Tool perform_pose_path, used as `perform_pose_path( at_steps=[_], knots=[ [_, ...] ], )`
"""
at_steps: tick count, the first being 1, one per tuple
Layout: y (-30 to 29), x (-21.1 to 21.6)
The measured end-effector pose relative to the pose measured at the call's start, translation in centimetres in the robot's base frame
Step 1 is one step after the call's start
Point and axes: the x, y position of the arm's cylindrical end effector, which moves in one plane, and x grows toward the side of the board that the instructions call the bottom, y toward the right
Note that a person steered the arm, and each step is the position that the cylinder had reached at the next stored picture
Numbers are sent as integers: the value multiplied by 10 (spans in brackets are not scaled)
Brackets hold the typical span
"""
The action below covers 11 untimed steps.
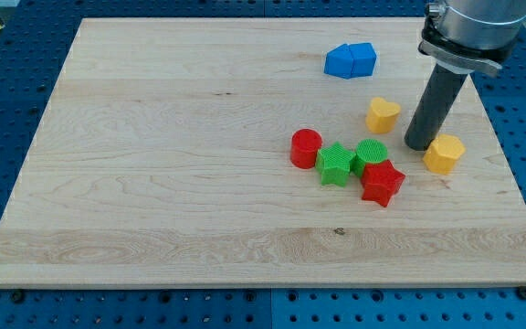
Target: Slide the yellow hexagon parallel to the green circle
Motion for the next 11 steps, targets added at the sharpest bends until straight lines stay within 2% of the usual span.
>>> perform_pose_path(
  at_steps=[5,7,11],
  knots=[
    [-7,71],
    [27,75],
    [39,73]
  ],
)
